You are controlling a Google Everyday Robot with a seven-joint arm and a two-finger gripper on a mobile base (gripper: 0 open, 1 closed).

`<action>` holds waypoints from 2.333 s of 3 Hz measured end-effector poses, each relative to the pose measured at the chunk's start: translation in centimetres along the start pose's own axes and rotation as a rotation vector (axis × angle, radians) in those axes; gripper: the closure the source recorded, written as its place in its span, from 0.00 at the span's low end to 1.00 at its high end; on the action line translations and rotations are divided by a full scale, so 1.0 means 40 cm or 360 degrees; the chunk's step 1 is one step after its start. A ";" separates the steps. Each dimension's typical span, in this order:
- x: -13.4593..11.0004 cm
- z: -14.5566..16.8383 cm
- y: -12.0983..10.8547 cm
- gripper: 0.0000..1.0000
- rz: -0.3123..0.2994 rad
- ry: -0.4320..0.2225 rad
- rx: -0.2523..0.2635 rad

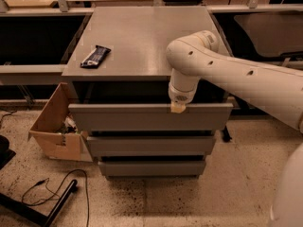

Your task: Open top drawer

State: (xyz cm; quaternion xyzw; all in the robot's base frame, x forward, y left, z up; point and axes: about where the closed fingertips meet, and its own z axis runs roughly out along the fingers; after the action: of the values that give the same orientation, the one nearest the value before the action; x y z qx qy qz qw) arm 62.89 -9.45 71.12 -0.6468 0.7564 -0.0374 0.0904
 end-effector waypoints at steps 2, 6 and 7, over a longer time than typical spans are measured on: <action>0.000 -0.015 0.003 0.84 0.0000 0.0000 0.0000; -0.026 -0.130 -0.008 0.00 -0.0073 -0.0015 0.0178; -0.026 -0.129 -0.008 0.00 -0.0073 -0.0015 0.0177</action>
Offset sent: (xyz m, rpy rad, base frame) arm -0.0008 -0.0001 0.0059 0.0001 0.0000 0.0000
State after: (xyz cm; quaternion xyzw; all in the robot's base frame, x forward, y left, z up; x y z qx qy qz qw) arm 62.41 -8.81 76.34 -0.6581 0.7377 -0.0784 0.1290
